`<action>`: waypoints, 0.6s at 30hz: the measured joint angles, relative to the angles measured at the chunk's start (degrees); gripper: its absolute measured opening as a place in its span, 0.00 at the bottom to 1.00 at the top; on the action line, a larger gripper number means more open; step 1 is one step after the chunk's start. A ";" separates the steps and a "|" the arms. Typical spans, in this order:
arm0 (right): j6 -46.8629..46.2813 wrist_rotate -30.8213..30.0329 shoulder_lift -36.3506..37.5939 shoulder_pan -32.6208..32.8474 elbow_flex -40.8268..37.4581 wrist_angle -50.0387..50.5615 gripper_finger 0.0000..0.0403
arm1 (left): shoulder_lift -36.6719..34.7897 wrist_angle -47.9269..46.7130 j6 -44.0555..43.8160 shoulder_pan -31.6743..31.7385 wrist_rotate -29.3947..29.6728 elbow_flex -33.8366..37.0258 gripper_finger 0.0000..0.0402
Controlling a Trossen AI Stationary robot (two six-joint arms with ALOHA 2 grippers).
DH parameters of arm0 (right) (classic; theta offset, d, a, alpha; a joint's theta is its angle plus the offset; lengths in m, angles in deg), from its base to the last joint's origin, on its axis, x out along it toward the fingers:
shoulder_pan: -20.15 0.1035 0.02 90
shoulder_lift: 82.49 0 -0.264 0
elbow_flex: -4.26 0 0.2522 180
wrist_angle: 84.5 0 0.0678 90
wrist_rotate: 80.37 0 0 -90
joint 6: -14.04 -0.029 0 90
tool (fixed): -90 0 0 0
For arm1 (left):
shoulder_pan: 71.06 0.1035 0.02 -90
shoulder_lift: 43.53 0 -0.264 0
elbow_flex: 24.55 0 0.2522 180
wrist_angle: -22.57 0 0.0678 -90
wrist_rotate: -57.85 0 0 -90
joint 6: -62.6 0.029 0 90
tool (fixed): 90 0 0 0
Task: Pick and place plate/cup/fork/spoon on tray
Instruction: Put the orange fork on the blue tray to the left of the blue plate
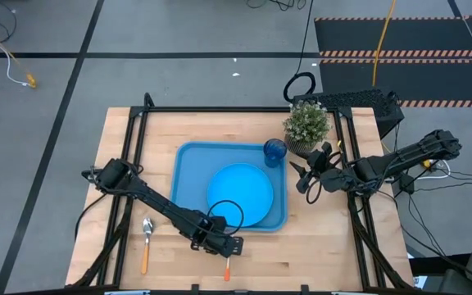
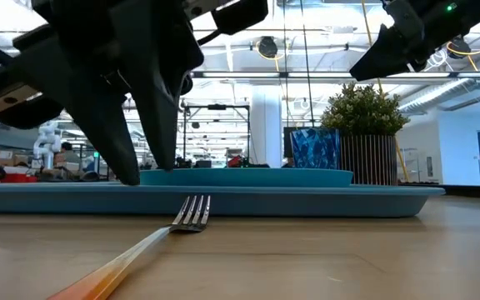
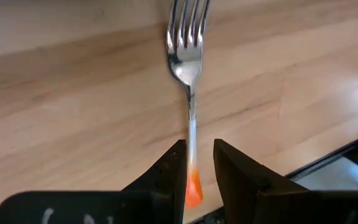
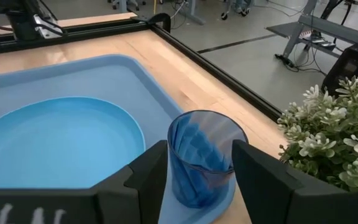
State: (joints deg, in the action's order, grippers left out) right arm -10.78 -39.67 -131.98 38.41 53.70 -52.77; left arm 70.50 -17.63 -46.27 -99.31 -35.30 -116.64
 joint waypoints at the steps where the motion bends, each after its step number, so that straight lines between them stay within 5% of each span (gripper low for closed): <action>1: 0.00 0.00 0.00 0.00 0.00 0.00 0.43 | 0.04 -0.01 -0.04 0.00 0.57 0.00 0.20; 18: 0.00 -0.04 -0.02 0.00 -0.02 -0.42 0.43 | 5.52 6.35 1.16 0.02 0.49 -0.12 0.20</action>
State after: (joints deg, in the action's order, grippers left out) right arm -10.78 -39.71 -132.00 38.41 53.68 -53.18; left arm 76.02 -11.28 -45.10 -99.29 -34.81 -116.75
